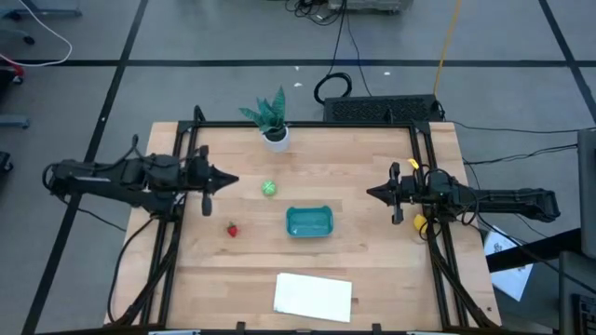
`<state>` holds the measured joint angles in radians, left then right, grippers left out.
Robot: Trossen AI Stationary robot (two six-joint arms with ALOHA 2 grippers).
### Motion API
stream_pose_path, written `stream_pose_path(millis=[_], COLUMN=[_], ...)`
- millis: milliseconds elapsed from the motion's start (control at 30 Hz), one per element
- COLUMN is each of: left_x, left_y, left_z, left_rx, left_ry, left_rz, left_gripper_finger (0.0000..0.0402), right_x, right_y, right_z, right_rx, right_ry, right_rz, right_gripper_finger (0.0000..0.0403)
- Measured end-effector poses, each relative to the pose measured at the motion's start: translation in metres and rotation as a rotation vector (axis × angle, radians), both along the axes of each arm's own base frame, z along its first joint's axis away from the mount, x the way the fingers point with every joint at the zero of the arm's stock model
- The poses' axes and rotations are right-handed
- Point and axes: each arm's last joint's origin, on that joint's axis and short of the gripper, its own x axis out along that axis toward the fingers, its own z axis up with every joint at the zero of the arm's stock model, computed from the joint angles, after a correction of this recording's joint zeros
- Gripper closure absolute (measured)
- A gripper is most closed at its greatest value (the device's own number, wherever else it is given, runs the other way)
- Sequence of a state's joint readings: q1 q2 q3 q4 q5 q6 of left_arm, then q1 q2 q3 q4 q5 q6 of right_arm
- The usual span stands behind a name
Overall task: Pick and placing Produce into tupperware
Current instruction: Put the red strawberry into the blue container
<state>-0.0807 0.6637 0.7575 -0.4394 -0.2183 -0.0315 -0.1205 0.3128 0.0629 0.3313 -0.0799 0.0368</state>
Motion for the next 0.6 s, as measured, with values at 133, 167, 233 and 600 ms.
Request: stream_pose_path(millis=[133, 167, 233, 600], left_x=[0.006, 0.007, 0.010, 0.022], left_y=[-0.001, -0.001, -0.001, -0.003], left_z=[0.004, 0.007, 0.013, 0.026], left_rx=[-0.015, -0.018, -0.023, -0.030], left_ry=[0.088, 0.100, 0.114, 0.292], left_rz=[0.008, 0.010, 0.013, -0.020], left_gripper_finger=[0.0401, 0.0401, 0.0401, 0.0401], right_x=[0.000, 0.000, 0.000, 0.000], right_y=[0.000, 0.000, 0.000, 0.000], right_z=[0.000, 0.000, 0.000, 0.000], right_rx=[0.000, 0.000, 0.000, 0.000], right_ry=[0.000, 0.000, 0.000, 0.000], right_rz=[0.000, 0.000, 0.000, 0.000], right_gripper_finger=[0.0403, 0.0403, 0.0403, 0.0403])
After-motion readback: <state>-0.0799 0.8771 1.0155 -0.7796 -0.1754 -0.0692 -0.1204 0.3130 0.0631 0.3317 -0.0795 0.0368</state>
